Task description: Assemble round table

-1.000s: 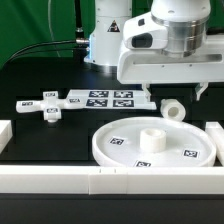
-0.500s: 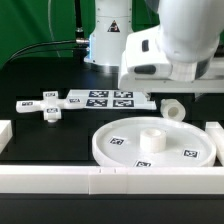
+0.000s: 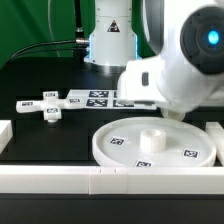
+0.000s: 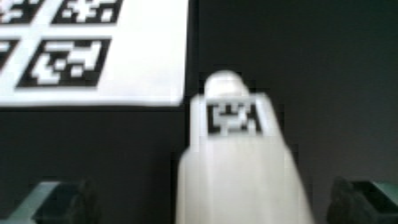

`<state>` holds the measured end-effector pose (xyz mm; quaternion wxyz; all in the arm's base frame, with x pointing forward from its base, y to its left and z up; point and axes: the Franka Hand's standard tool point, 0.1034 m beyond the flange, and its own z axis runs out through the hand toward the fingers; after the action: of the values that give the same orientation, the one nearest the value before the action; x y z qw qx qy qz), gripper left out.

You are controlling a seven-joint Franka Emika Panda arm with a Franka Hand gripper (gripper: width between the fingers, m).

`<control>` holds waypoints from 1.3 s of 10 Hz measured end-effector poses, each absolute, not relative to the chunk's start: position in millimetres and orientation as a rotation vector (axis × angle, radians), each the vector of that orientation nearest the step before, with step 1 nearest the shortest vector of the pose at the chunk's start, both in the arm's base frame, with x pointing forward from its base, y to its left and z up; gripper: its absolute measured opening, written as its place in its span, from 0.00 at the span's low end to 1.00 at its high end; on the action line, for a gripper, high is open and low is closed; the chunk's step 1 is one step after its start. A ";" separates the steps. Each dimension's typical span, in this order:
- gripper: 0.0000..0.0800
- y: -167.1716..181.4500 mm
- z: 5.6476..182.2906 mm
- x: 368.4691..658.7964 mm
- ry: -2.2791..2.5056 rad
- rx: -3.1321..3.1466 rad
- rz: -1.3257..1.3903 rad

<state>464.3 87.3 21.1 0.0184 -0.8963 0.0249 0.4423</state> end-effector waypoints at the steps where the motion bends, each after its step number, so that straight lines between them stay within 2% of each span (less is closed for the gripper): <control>1: 0.81 88.4 19.3 462.6 0.078 -2.789 1.364; 4: 0.81 90.8 8.2 453.9 0.075 -2.782 1.389; 7: 0.81 93.1 5.3 452.6 0.067 -2.787 1.382; 8: 0.70 93.1 5.2 452.5 0.067 -2.787 1.382; 9: 0.53 93.1 5.2 452.5 0.066 -2.787 1.381; 13: 0.51 93.1 6.1 452.8 0.056 -2.784 1.379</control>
Offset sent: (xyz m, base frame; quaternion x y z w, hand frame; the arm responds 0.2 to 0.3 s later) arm -0.0118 0.0033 -0.0130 0.0158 -0.0103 0.0265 0.9995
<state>452.8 93.1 6.1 0.0168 -0.8958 0.0181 0.4438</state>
